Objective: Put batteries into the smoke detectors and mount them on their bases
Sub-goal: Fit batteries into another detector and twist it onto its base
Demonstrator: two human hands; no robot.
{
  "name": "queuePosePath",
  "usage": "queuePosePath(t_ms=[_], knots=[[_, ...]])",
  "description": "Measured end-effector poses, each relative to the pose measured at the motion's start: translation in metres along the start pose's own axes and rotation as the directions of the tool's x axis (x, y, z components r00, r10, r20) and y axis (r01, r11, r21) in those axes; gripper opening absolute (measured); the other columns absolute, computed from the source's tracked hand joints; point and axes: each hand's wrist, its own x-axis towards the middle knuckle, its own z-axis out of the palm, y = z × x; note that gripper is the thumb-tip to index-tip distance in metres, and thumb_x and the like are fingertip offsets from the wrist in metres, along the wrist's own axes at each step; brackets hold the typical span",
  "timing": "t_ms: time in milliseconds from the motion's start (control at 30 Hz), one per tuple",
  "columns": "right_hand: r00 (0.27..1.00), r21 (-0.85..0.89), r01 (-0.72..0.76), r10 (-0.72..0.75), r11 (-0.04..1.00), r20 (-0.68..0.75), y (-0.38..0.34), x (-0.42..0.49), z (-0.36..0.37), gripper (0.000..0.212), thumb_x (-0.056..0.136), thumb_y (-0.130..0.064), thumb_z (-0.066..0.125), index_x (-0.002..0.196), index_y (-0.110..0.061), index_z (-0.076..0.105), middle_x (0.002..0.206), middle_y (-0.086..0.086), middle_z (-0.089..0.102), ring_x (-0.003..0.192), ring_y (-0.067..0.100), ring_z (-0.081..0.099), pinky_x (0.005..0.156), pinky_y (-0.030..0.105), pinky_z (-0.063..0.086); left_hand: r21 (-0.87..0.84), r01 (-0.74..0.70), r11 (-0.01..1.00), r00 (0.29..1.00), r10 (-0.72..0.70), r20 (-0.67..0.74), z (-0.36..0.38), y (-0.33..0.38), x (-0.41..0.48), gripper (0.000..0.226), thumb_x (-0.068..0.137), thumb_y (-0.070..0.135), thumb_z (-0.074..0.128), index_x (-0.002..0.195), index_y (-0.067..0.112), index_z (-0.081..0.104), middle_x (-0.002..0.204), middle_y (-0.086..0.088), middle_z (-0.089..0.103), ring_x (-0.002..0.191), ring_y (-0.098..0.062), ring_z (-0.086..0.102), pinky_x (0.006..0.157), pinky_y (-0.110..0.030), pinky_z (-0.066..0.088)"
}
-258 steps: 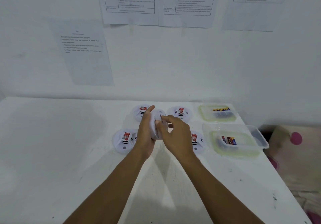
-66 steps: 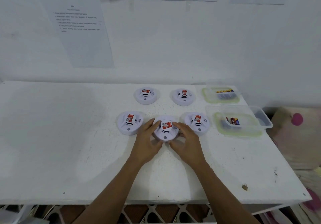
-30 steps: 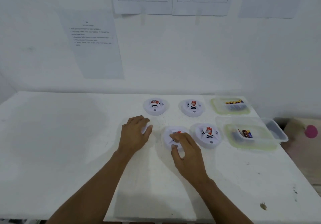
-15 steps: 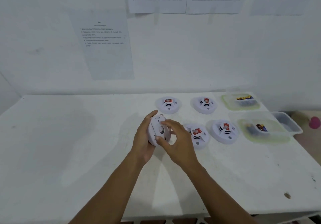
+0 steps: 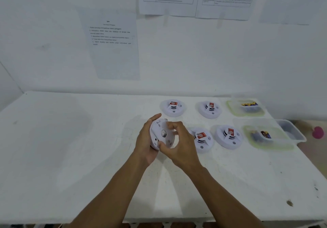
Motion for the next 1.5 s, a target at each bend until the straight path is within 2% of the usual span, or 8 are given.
queuePosePath(t_ms=[167,300,433,633,1000,1167,1333,1500], knots=[[0.993,-0.014,0.057,-0.055,0.998,0.105,0.003,0.010,-0.005,0.052,0.075,-0.033,0.073,0.122,-0.022,0.053,0.113,-0.015,0.060,0.104,0.004,0.057,0.085,0.014,0.046,0.045,0.040,0.998,0.999,-0.039,-0.026,-0.011,0.002,0.007,0.026,0.094,0.035,0.056,0.110,0.024,0.073,0.118,-0.014,0.070,0.107,-0.030,0.067,0.090,-0.041,0.053],[0.998,0.092,0.067,-0.068,0.993,0.007,0.008,0.032,-0.019,0.014,0.084,-0.004,0.064,0.096,-0.010,0.068,0.085,-0.009,0.070,0.078,-0.002,0.066,0.070,0.012,0.051,0.015,0.014,1.000,0.999,-0.014,-0.048,-0.025,0.011,0.013,0.030,0.095,0.036,0.053,0.114,0.022,0.071,0.117,-0.012,0.069,0.100,-0.028,0.067,0.089,-0.040,0.052],[0.986,-0.134,0.041,-0.019,0.990,0.163,0.030,0.057,-0.033,0.020,0.088,-0.001,0.057,0.092,-0.013,0.072,0.077,-0.007,0.072,0.068,0.002,0.065,0.064,0.019,0.051,-0.101,-0.037,0.994,0.995,0.027,-0.096,-0.053,0.023,0.023,0.037,0.100,0.040,0.041,0.122,0.021,0.064,0.120,-0.012,0.065,0.113,-0.031,0.059,0.093,-0.044,0.049],[0.935,-0.433,0.103,0.060,0.895,0.348,0.047,0.066,-0.014,0.024,0.092,-0.011,0.055,0.105,-0.017,0.074,0.100,0.000,0.076,0.087,0.017,0.070,0.081,0.035,0.055,-0.193,0.012,0.981,1.000,-0.017,-0.020,-0.055,0.033,0.024,0.042,0.093,0.032,0.041,0.124,0.016,0.063,0.122,-0.017,0.063,0.111,-0.034,0.059,0.095,-0.044,0.048],[0.997,-0.139,0.076,-0.072,0.987,0.033,-0.014,0.038,-0.001,0.054,0.074,-0.032,0.071,0.125,-0.024,0.055,0.132,-0.006,0.051,0.119,0.012,0.048,0.093,0.025,0.044,-0.146,0.060,0.988,0.998,-0.054,0.041,-0.005,0.014,0.026,0.043,0.091,0.031,0.051,0.132,0.021,0.061,0.125,-0.014,0.064,0.108,-0.030,0.063,0.091,-0.042,0.051],[0.998,-0.200,0.022,-0.034,0.980,-0.058,-0.016,0.026,-0.013,0.057,0.070,-0.031,0.073,0.122,-0.024,0.050,0.123,-0.008,0.055,0.109,0.011,0.050,0.082,0.019,0.042,-0.089,0.030,0.996,0.996,-0.022,0.087,0.016,0.004,0.020,0.037,0.083,0.032,0.056,0.115,0.023,0.070,0.115,-0.010,0.071,0.099,-0.026,0.067,0.086,-0.039,0.053],[0.989,-0.259,-0.053,0.014,0.964,-0.148,-0.009,0.020,-0.034,0.058,0.067,-0.036,0.071,0.117,-0.024,0.044,0.110,-0.010,0.053,0.098,0.011,0.049,0.073,0.027,0.046,-0.010,0.033,0.999,0.991,-0.031,0.133,0.041,-0.014,0.023,0.042,0.093,0.035,0.052,0.129,0.016,0.061,0.126,-0.012,0.064,0.108,-0.028,0.062,0.097,-0.043,0.048],[0.986,-0.218,-0.048,0.012,0.975,-0.164,0.013,0.011,-0.075,0.055,0.068,-0.033,0.071,0.115,-0.023,0.044,0.106,-0.011,0.053,0.096,0.011,0.051,0.070,0.021,0.043,0.009,0.085,0.996,0.990,-0.085,0.111,0.080,-0.045,0.028,0.050,0.089,0.041,0.060,0.131,0.015,0.058,0.104,-0.009,0.065,0.094,-0.024,0.065,0.080,-0.035,0.054]])
